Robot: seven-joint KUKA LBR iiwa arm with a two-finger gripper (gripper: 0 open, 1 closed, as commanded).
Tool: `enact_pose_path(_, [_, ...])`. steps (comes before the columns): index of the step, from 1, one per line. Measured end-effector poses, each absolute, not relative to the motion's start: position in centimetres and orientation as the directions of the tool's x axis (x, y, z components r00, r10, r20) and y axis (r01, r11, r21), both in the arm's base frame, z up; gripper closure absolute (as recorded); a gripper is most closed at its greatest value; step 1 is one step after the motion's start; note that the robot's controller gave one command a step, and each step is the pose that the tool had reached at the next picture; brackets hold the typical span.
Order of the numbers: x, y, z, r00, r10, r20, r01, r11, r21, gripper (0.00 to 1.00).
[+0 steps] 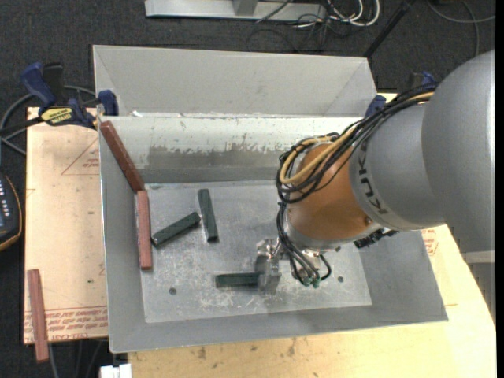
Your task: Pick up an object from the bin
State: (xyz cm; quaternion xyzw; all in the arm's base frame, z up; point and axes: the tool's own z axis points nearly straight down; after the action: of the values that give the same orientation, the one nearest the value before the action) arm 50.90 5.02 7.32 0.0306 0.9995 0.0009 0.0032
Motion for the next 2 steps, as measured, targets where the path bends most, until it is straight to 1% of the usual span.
enact_pose_path(1, [49.32,6.37,10.7,-0.99,0.143,-0.003,0.143,0.99,0.002,1.0])
enact_pose_path(2, [49.3,6.31,10.57,-0.99,0.142,-0.001,0.142,0.99,0.001,0.0])
